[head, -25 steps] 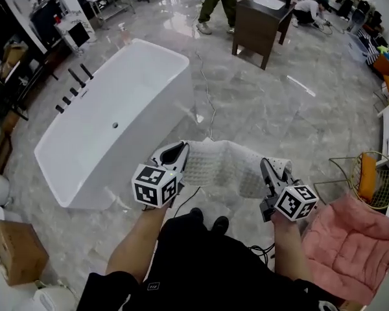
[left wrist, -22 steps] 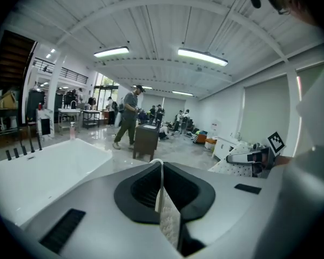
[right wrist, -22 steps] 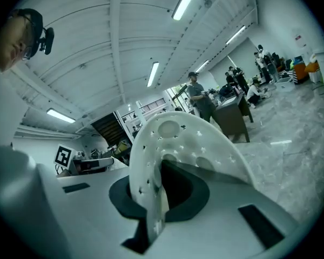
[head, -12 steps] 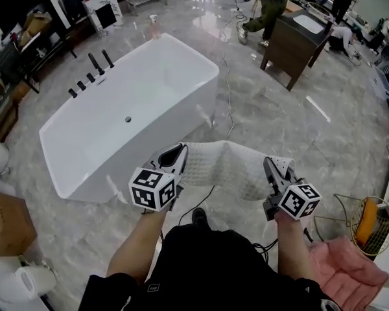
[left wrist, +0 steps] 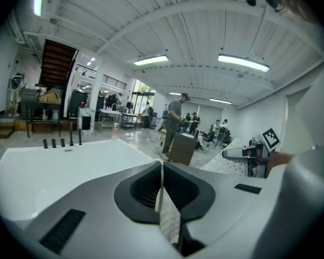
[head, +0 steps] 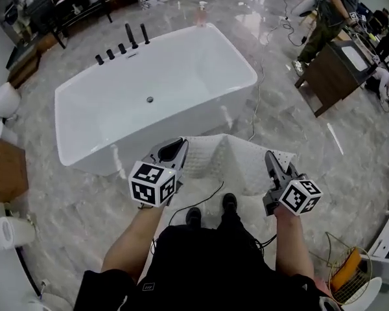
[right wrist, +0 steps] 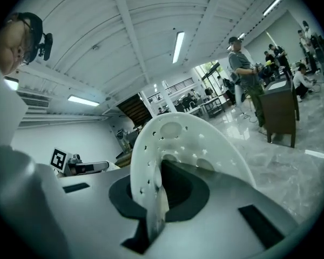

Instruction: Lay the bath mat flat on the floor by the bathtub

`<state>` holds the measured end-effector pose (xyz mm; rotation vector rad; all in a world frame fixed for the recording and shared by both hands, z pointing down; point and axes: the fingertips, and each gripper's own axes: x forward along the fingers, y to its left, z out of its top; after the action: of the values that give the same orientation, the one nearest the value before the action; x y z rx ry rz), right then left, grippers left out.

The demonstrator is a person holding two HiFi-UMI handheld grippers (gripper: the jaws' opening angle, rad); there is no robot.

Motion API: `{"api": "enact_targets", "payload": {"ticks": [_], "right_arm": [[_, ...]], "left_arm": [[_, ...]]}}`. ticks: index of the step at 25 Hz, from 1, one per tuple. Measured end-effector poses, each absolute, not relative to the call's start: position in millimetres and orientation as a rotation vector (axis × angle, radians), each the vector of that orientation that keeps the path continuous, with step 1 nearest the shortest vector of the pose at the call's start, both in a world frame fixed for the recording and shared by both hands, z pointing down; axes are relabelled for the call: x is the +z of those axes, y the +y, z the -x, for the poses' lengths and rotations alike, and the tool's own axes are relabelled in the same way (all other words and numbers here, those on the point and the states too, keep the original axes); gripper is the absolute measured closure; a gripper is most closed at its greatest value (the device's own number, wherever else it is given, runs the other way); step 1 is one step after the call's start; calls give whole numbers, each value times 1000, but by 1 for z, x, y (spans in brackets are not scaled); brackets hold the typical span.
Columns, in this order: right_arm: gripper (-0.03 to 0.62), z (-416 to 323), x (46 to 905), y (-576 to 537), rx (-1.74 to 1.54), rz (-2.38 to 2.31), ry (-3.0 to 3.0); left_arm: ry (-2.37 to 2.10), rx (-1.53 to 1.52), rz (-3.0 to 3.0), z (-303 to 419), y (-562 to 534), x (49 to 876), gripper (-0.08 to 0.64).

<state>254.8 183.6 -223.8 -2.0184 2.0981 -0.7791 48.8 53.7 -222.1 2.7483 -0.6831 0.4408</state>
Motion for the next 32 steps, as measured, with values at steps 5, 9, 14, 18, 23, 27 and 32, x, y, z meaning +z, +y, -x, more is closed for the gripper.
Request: {"api": "enact_targets", "payload": {"ticks": [5, 9, 14, 18, 23, 27, 32], "right_arm": [[571, -243, -219, 122, -854, 1818, 2326], [571, -250, -211, 91, -888, 1706, 2434], [571, -248, -202, 58, -956, 1537, 2581], [572, -240, -178, 52, -1014, 1410, 2691], [571, -223, -154, 45, -1057, 1347, 2764], [571, -204, -144, 37, -1102, 1338, 2772], [572, -159, -126, 35, -1152, 1316, 2847]], "left_arm": [[-920, 443, -2629, -28, 35, -219, 541], [-1052, 439, -2554, -29, 22, -212, 541], [-1205, 431, -2445, -30, 19, -209, 541], [-1308, 431, -2348, -21, 34, -186, 541], [-1365, 417, -2263, -3, 52, -159, 541], [-1382, 401, -2216, 20, 54, -145, 541], [-1401, 369, -2175, 58, 56, -127, 541]]}}
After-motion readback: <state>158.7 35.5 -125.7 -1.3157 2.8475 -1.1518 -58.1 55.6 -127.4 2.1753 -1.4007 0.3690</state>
